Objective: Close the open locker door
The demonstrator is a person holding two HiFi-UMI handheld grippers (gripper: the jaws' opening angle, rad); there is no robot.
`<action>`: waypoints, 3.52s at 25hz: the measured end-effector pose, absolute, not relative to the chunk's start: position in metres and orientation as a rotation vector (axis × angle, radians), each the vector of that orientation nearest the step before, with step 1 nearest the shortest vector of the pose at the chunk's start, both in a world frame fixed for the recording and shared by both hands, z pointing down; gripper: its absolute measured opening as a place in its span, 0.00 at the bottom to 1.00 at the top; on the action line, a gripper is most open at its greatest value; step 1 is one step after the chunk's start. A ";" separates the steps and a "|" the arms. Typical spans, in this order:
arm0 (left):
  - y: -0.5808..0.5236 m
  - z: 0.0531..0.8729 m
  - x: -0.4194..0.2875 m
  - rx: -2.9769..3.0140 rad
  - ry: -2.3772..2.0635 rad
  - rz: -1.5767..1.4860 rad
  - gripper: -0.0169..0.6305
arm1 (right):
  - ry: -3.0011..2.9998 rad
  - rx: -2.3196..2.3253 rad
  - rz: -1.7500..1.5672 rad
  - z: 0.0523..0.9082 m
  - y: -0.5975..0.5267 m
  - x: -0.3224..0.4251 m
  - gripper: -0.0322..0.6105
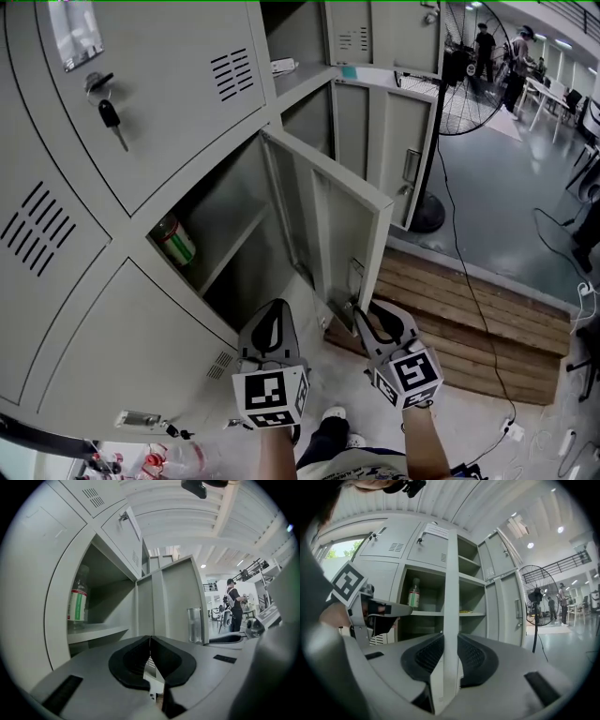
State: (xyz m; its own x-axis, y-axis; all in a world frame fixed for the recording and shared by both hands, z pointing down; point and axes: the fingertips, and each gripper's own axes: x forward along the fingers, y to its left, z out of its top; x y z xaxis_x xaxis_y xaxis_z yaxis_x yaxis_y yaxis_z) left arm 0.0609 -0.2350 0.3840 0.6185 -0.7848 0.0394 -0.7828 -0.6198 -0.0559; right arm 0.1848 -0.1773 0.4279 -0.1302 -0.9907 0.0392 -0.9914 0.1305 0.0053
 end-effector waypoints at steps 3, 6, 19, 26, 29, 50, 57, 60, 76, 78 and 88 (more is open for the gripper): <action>-0.230 0.383 0.051 -2.780 1.384 -0.091 0.04 | -2.351 2.033 0.030 0.428 -0.176 0.178 0.18; -0.226 0.383 0.040 -2.763 1.418 -0.090 0.04 | -2.360 2.023 0.020 0.427 -0.175 0.171 0.19; -0.211 0.382 0.002 -2.685 1.561 -0.085 0.04 | -2.474 1.872 -0.016 0.426 -0.174 0.121 0.21; -0.204 0.380 -0.024 -2.626 1.651 -0.082 0.04 | -2.540 1.775 -0.042 0.425 -0.177 0.092 0.21; -0.201 0.381 -0.038 -2.597 1.701 -0.090 0.04 | -2.557 1.757 -0.050 0.425 -0.179 0.083 0.21; -0.191 0.380 -0.098 -2.477 1.876 -0.079 0.04 | -2.663 1.615 -0.061 0.424 -0.211 0.019 0.18; -0.188 0.377 -0.106 -2.465 1.880 -0.069 0.04 | -2.683 1.575 -0.063 0.424 -0.225 -0.001 0.17; -0.187 0.376 -0.107 -2.465 1.871 -0.059 0.04 | -2.688 1.563 -0.067 0.424 -0.233 -0.010 0.17; -0.186 0.377 -0.131 -2.450 1.902 -0.042 0.04 | -2.701 1.520 -0.076 0.424 -0.262 -0.041 0.14; -0.187 0.377 -0.133 -2.450 1.905 -0.040 0.04 | -2.700 1.519 -0.074 0.424 -0.264 -0.043 0.14; -0.190 0.378 -0.137 -2.450 1.909 -0.042 0.04 | -2.722 1.486 -0.048 0.423 -0.269 -0.053 0.08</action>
State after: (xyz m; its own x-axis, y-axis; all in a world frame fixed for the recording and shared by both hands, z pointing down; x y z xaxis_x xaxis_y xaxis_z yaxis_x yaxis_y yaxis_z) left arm -0.1372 -0.1898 0.3781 0.2441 -0.9697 -0.0004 -0.9688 -0.2438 -0.0447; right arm -0.0529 -0.2685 0.4233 -0.5403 -0.8412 0.0209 -0.8400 0.5406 0.0463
